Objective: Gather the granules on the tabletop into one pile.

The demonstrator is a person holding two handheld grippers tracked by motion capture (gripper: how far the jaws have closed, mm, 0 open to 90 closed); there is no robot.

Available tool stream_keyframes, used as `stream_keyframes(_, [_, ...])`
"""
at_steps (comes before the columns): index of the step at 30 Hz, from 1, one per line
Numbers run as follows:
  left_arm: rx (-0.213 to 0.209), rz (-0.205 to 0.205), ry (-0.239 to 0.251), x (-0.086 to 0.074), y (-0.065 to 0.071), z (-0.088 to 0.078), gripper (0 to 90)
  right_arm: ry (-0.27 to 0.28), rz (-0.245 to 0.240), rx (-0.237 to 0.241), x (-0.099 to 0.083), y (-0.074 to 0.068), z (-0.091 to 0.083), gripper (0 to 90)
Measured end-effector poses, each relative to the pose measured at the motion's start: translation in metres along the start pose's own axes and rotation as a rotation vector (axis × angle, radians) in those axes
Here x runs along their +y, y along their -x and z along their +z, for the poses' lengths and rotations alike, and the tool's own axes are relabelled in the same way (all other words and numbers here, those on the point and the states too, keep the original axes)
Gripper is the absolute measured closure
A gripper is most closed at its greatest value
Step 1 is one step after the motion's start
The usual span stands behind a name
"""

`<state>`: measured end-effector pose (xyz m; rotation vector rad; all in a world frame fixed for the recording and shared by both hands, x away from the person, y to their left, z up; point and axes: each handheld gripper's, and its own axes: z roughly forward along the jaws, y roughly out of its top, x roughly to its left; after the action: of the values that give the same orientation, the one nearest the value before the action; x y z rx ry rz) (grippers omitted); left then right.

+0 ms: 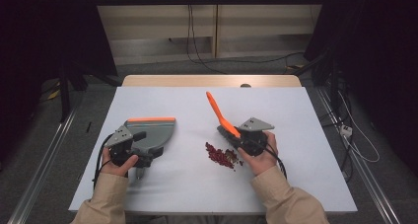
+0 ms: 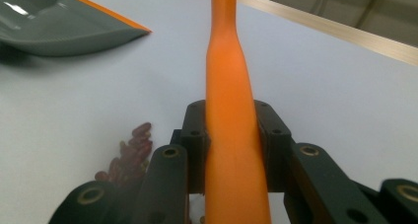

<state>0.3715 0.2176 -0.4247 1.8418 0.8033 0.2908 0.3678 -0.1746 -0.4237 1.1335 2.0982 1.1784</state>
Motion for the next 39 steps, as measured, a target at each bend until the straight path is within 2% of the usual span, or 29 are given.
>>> stream_keyframes(3, [-0.001, 0.002, -0.003, 0.0, 0.0, 0.001, 4.8, 0.028, -0.034, 0.092, 0.006, 0.014, 0.01, 71.2])
stream_keyframes(6, [-0.001, -0.002, -0.001, 0.0, -0.001, 0.0, 4.8, 0.049, -0.118, 0.177, 0.012, 0.021, 0.025, 71.2])
stream_keyframes(8, [0.002, -0.005, 0.0, 0.0, -0.001, 0.0, 4.8, 0.055, -0.18, 0.236, 0.013, 0.022, 0.036, 71.2])
stream_keyframes(11, [0.006, -0.007, -0.001, 0.0, -0.003, -0.001, 4.8, 0.04, -0.257, 0.293, 0.011, 0.021, 0.047, 71.2])
stream_keyframes(12, [0.006, -0.008, 0.002, -0.001, -0.003, -0.001, 4.8, 0.037, -0.272, 0.325, 0.011, 0.021, 0.049, 71.3])
stream_keyframes(15, [0.008, -0.01, 0.001, 0.0, -0.003, -0.001, 4.8, 0.022, -0.375, 0.391, 0.013, 0.017, 0.049, 71.3])
stream_keyframes(18, [0.009, -0.011, 0.001, 0.0, -0.004, -0.002, 4.8, 0.01, -0.443, 0.423, 0.012, 0.013, 0.045, 71.2])
stream_keyframes(23, [0.014, -0.017, 0.005, 0.0, -0.004, -0.003, 4.8, 0.005, -0.515, 0.481, 0.009, 0.012, 0.037, 71.2])
stream_keyframes(25, [0.014, -0.019, 0.007, 0.0, -0.004, -0.003, 4.8, 0.002, -0.539, 0.49, 0.008, 0.01, 0.034, 71.2])
stream_keyframes(30, [0.014, -0.02, 0.009, 0.0, -0.004, -0.004, 4.8, -0.005, -0.549, 0.52, 0.008, 0.009, 0.031, 71.2])
stream_keyframes(35, [0.014, -0.018, 0.006, 0.0, -0.004, -0.004, 4.8, -0.012, -0.562, 0.519, 0.008, 0.008, 0.028, 71.2])
stream_keyframes(39, [0.015, -0.015, 0.003, 0.0, -0.004, -0.003, 4.8, -0.011, -0.553, 0.528, 0.008, 0.009, 0.026, 71.3])
